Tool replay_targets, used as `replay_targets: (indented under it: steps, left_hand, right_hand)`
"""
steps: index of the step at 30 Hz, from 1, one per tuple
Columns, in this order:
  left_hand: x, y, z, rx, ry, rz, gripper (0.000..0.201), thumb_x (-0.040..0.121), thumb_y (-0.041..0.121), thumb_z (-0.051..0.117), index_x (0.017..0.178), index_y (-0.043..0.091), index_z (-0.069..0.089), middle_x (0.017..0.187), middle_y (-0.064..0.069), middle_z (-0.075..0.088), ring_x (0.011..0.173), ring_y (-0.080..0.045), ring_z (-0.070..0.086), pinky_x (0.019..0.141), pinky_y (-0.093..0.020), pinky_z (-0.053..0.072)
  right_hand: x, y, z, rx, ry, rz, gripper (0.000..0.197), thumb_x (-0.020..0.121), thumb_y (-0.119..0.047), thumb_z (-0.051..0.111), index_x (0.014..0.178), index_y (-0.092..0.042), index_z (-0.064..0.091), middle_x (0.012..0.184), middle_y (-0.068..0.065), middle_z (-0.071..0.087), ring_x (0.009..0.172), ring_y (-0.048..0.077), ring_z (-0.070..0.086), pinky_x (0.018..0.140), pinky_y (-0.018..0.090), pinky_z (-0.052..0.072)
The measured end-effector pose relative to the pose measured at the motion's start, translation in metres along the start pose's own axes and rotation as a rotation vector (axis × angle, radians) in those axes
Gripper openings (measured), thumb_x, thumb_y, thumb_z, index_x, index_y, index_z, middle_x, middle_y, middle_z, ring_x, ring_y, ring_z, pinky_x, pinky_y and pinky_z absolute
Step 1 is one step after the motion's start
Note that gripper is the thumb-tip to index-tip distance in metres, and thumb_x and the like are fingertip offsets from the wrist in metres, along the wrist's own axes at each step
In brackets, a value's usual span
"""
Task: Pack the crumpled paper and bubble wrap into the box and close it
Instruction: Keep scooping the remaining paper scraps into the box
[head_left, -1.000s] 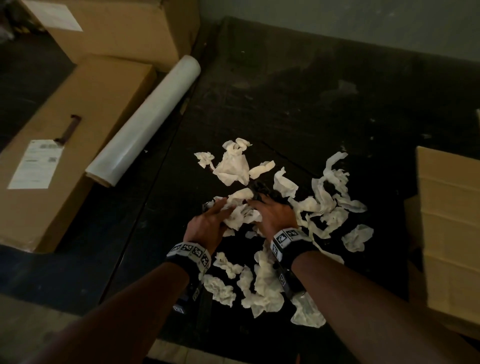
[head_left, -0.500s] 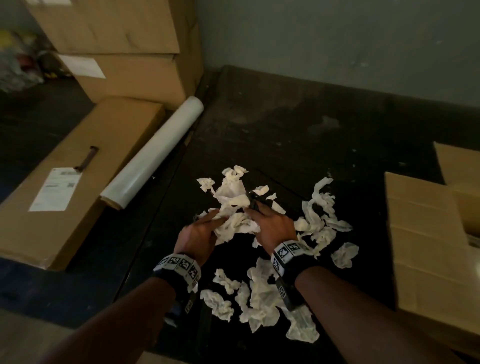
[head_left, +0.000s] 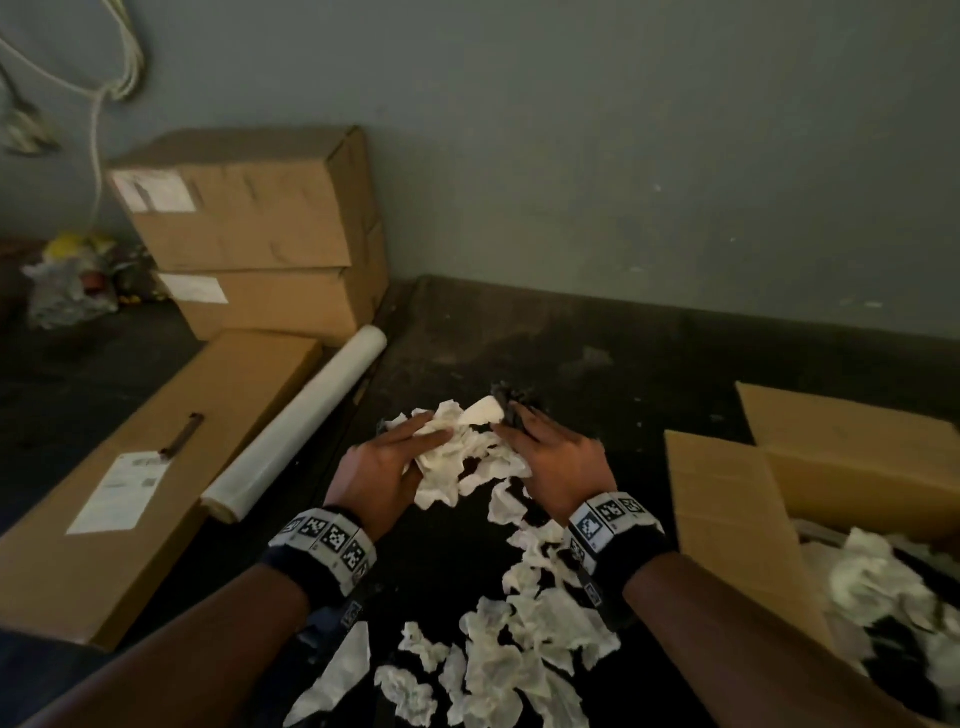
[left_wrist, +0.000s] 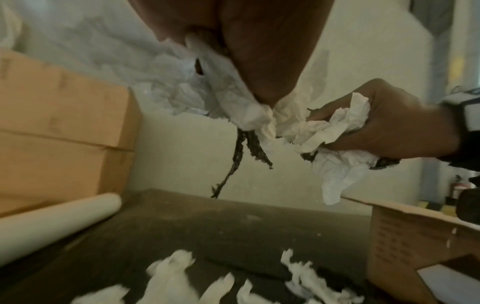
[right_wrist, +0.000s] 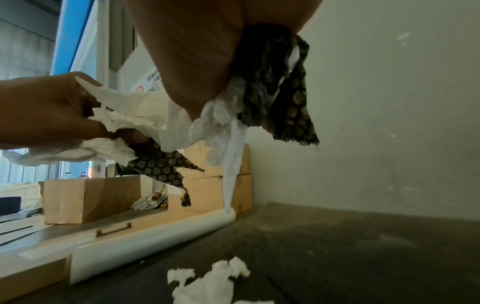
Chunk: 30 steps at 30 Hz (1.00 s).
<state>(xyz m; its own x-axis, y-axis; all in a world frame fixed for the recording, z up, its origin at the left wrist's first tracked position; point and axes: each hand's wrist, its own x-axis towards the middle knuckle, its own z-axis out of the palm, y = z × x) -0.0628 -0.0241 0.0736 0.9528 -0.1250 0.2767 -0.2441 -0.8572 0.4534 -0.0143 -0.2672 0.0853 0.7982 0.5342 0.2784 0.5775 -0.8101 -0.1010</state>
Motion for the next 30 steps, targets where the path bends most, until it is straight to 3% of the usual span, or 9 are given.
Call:
replay_targets:
  steps: [3,6,11,14,19,24,27,29,30]
  left_hand:
    - [0.023,0.038,-0.004,-0.021,0.005,0.072,0.063,0.089,-0.001,0.066,0.138,0.038,0.060,0.153,0.007,0.048,0.139,-0.015,0.048,0.115,-0.033,0.037]
    - [0.044,0.085,0.003,-0.021,-0.015,0.143,0.064,0.090,0.003,0.067,0.140,0.041,0.057,0.155,0.009,0.046,0.138,-0.015,0.050,0.112,-0.046,0.045]
    - [0.079,0.175,0.036,-0.067,-0.063,0.271,0.062,0.091,0.004,0.066,0.140,0.040,0.055,0.155,0.008,0.045,0.136,-0.018,0.051,0.109,-0.051,0.047]
    - [0.094,0.233,0.067,-0.134,-0.077,0.376,0.057,0.091,0.004,0.068,0.138,0.035,0.060,0.152,0.005,0.051,0.135,-0.018,0.053,0.109,-0.048,0.047]
    - [0.111,0.332,0.131,-0.136,-0.206,0.463,0.050,0.095,0.010,0.064,0.139,0.034,0.060,0.154,0.006,0.048,0.139,-0.018,0.048,0.117,-0.039,0.038]
    - [0.119,0.407,0.203,-0.083,-0.342,0.504,0.045,0.096,0.014,0.061,0.136,0.035,0.063,0.151,0.004,0.052,0.136,-0.019,0.051,0.115,-0.036,0.040]
    - [0.123,0.437,0.242,-0.073,-0.388,0.515,0.039,0.092,0.020,0.065,0.130,0.030,0.068,0.141,0.002,0.061,0.127,-0.020,0.057,0.108,-0.034,0.044]
    - [0.126,0.450,0.264,-0.052,-0.441,0.474,0.036,0.090,0.026,0.069,0.127,0.026,0.070,0.138,-0.001,0.060,0.126,-0.022,0.057,0.105,-0.034,0.045]
    - [0.128,0.454,0.274,-0.029,-0.490,0.436,0.039,0.088,0.031,0.071,0.126,0.025,0.070,0.141,-0.004,0.056,0.129,-0.025,0.054,0.106,-0.037,0.045]
  right_hand:
    - [-0.014,0.024,-0.041,-0.068,0.053,0.013,0.063,0.073,-0.008,0.078,0.131,-0.028,0.064,0.145,0.003,0.055,0.125,0.026,0.059,0.070,0.042,0.061]
    - [-0.039,0.058,-0.078,-0.124,0.133,0.054,0.063,0.062,-0.010,0.089,0.120,-0.025,0.071,0.133,0.006,0.064,0.110,0.028,0.068,0.058,0.038,0.060]
    - [-0.104,0.129,-0.125,-0.189,0.208,0.117,0.058,0.069,-0.001,0.080,0.123,-0.021,0.069,0.137,0.009,0.061,0.114,0.029,0.066,0.067,0.042,0.062]
    - [-0.150,0.171,-0.148,-0.221,0.208,0.219,0.059,0.068,-0.004,0.082,0.122,-0.022,0.070,0.134,0.007,0.063,0.106,0.030,0.070,0.061,0.041,0.061]
    - [-0.232,0.244,-0.166,-0.217,0.073,0.469,0.059,0.077,-0.023,0.080,0.132,-0.033,0.061,0.144,-0.002,0.055,0.111,0.026,0.067,0.064,0.041,0.061]
    - [-0.292,0.293,-0.182,-0.172,-0.142,0.658,0.054,0.090,-0.041,0.061,0.142,-0.040,0.049,0.155,-0.012,0.039,0.124,0.025,0.058,0.086,0.038,0.052]
    - [-0.311,0.328,-0.172,-0.120,-0.224,0.711,0.056,0.089,-0.043,0.063,0.143,-0.043,0.046,0.155,-0.012,0.039,0.128,0.024,0.053,0.094,0.037,0.048]
    - [-0.319,0.354,-0.153,-0.021,-0.314,0.704,0.077,0.081,-0.049,0.072,0.149,-0.046,0.035,0.162,-0.008,0.027,0.141,0.025,0.038,0.107,0.040,0.042]
    - [-0.320,0.367,-0.142,0.033,-0.376,0.693,0.094,0.074,-0.059,0.075,0.152,-0.049,0.024,0.165,-0.005,0.018,0.148,0.027,0.026,0.114,0.045,0.034]
